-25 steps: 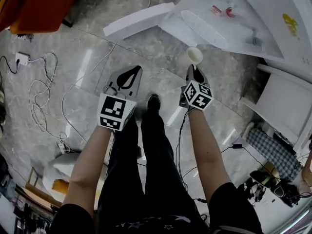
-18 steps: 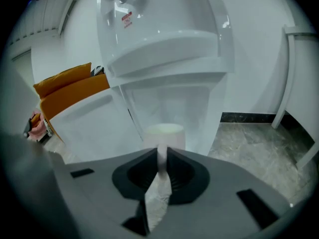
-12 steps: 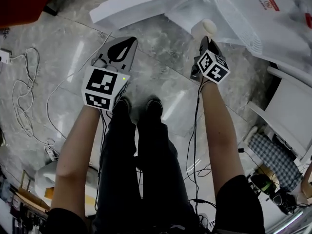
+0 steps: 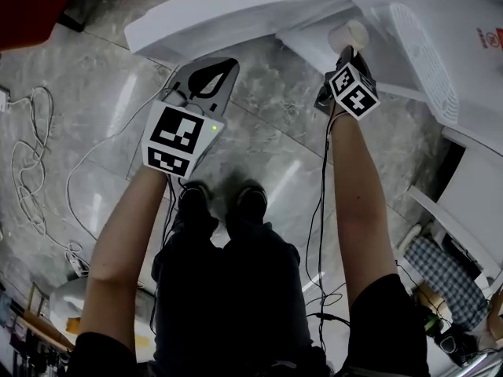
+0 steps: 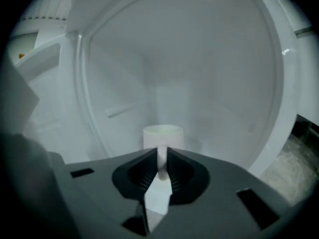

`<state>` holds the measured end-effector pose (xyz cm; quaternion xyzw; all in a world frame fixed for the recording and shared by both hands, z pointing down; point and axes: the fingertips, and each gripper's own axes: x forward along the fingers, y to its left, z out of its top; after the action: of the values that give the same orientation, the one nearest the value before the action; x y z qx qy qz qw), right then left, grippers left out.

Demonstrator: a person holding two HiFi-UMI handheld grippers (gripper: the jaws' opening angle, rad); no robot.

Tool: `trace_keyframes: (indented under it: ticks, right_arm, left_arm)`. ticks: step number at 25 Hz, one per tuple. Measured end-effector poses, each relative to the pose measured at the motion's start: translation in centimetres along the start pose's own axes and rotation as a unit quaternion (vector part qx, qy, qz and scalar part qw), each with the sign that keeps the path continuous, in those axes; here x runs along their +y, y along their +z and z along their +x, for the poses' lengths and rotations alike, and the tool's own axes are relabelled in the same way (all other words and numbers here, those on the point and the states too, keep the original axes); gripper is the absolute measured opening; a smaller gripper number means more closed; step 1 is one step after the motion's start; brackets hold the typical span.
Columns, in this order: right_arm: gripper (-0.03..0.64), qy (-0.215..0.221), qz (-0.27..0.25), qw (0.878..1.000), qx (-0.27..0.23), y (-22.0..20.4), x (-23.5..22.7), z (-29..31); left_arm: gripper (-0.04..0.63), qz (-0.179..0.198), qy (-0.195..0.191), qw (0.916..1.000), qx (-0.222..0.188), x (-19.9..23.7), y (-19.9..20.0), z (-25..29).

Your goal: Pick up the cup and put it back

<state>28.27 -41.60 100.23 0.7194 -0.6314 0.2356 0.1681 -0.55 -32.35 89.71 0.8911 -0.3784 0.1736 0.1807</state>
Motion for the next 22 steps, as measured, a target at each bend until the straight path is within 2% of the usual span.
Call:
trace_keyframes:
  ticks: [2, 6, 10, 13, 16, 18, 22]
  right_arm:
    - [0.046, -0.002, -0.014, 1.0, -0.014, 0.4, 0.1, 1.2]
    - [0.051, 0.011, -0.063, 0.998, -0.024, 0.3, 0.5, 2.6]
    - [0.064, 0.008, -0.06, 0.998, 0.0, -0.6, 0.0, 2.9]
    - [0.163, 0.018, -0.061, 0.998, 0.024, -1.4, -0.2, 2.2]
    - [0.233, 0.038, -0.086, 0.995, 0.043, -1.2, 0.6, 0.8]
    - [0.233, 0.042, -0.093, 0.994, 0.05, -0.8, 1.1, -1.0]
    - [0.225, 0.04, -0.062, 0.996, 0.058, 0.7, 1.9, -6.0]
  left_arm:
    - [0.009, 0.003, 0.003, 1.0, -0.007, 0.6, 0.0, 0.7]
    - [0.009, -0.014, 0.011, 0.9997, -0.016, 1.4, -0.8, 1.5]
    - [0.009, -0.039, 0.006, 0.9992, -0.01, 0.8, -1.8, 2.2]
    - [0.009, -0.035, -0.004, 0.9994, -0.001, -0.3, -1.9, 1.8]
    - [0.009, -0.03, -0.006, 0.9995, 0.007, -0.7, -0.9, 0.8]
    - [0.009, -0.037, -0.001, 0.9993, 0.011, -0.7, 0.2, -0.5]
    - [0.009, -0.047, 0.004, 0.9988, 0.014, -1.9, 3.4, -3.9]
